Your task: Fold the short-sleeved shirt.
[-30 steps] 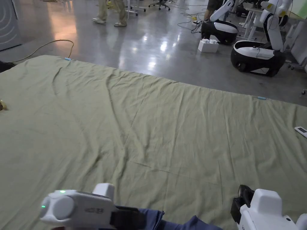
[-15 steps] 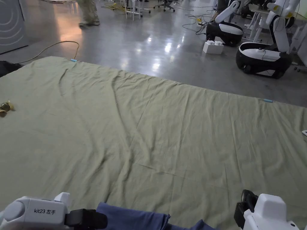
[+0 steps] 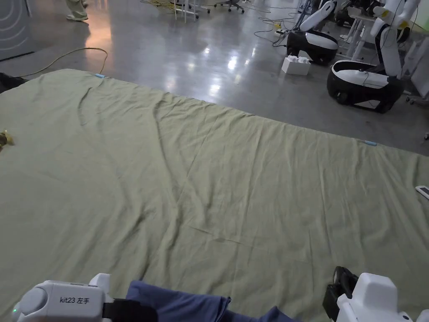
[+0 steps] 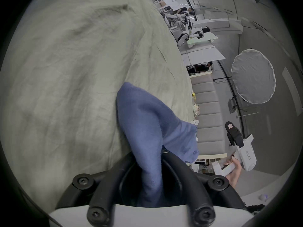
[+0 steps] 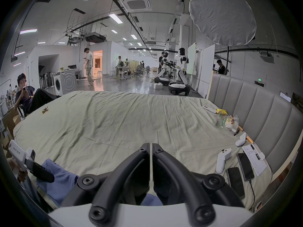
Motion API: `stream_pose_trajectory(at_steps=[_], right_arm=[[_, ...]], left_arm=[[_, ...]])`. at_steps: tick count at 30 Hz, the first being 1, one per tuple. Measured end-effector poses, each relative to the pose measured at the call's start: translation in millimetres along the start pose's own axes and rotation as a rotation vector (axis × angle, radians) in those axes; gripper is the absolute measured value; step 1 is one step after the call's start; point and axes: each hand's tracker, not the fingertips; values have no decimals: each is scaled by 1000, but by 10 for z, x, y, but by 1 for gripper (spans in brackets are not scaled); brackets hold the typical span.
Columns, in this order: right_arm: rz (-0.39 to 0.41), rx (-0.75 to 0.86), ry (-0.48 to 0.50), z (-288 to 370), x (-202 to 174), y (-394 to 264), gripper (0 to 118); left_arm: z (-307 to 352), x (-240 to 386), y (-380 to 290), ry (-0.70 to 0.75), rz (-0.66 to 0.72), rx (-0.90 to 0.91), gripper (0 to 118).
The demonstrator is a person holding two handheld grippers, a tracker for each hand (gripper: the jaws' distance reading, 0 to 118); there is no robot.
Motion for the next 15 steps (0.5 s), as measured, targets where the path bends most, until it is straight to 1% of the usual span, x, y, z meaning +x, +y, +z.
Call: stream_pose_trajectory(at_steps=[1, 2, 4, 8, 9, 12, 15], right_arm=[[1, 1, 0, 6, 2, 6, 3], [3, 4, -1, 13, 2, 10, 3], [-12, -9, 14, 4, 7, 16, 3], [-17, -6, 15, 3, -2, 31, 3], [-19, -5, 20, 1, -6, 33, 3], [-13, -5, 30, -5, -27, 40, 3], [-17, -1, 39, -11, -40, 51, 3]], left_arm=[[36, 9, 17, 1, -6, 1, 12], [73, 34, 36, -8, -41, -8, 12], [181, 231, -19, -3, -78, -5, 12], [476, 395, 71, 13, -98, 36, 12], [566, 438, 110, 35, -132, 57, 12], [919, 581, 236, 115, -162, 83, 12], [1202, 752, 286, 288, -217, 117, 12]])
